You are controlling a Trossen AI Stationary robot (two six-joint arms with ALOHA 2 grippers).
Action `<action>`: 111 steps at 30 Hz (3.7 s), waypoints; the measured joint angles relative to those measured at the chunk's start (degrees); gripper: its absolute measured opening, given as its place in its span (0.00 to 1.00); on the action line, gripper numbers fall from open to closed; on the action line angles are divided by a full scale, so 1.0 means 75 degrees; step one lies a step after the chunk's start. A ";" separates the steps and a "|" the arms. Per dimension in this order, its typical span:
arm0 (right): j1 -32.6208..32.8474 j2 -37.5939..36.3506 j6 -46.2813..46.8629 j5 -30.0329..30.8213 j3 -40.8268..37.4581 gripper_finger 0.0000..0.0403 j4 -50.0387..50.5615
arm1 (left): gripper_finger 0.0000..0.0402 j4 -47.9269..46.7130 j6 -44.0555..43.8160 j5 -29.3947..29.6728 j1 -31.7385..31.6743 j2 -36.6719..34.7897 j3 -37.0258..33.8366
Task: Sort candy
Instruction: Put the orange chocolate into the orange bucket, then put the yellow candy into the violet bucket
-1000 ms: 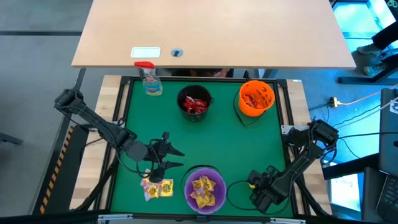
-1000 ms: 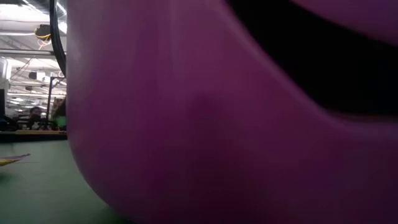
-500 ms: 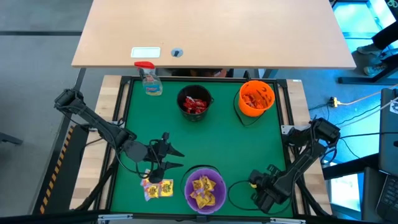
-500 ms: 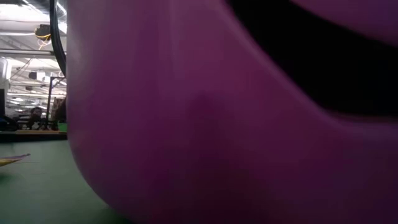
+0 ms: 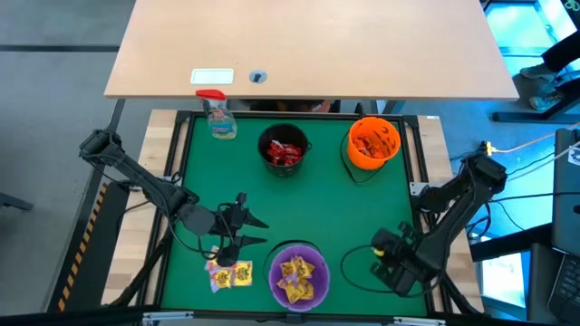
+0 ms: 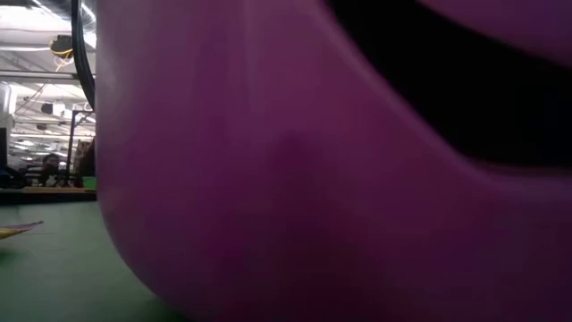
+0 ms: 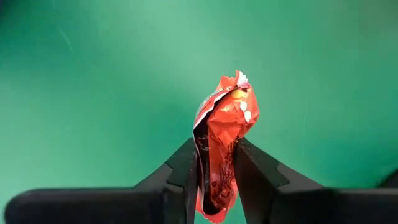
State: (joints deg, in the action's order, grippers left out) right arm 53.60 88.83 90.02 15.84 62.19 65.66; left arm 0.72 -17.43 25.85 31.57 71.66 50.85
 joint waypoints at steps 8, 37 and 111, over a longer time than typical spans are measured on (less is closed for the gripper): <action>0.0000 -0.0772 -0.0103 0.2310 -0.0003 0.22 0.0030 | 0.40 0.0001 0.0000 0.0000 0.0000 0.0000 0.0000; -0.2525 -0.1433 -0.7303 0.3307 -0.0003 0.22 -0.4896 | 0.40 0.0028 -0.0015 0.0000 -0.0006 0.0000 0.0000; -1.1710 -0.6835 -0.9563 -0.1839 -0.2997 0.58 -0.5236 | 0.40 -0.0896 -0.0327 -0.0970 -0.0268 -0.0401 0.0001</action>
State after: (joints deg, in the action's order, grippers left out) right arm -34.22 37.57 18.29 2.05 39.72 26.40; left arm -6.00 -19.88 18.57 29.56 68.65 50.86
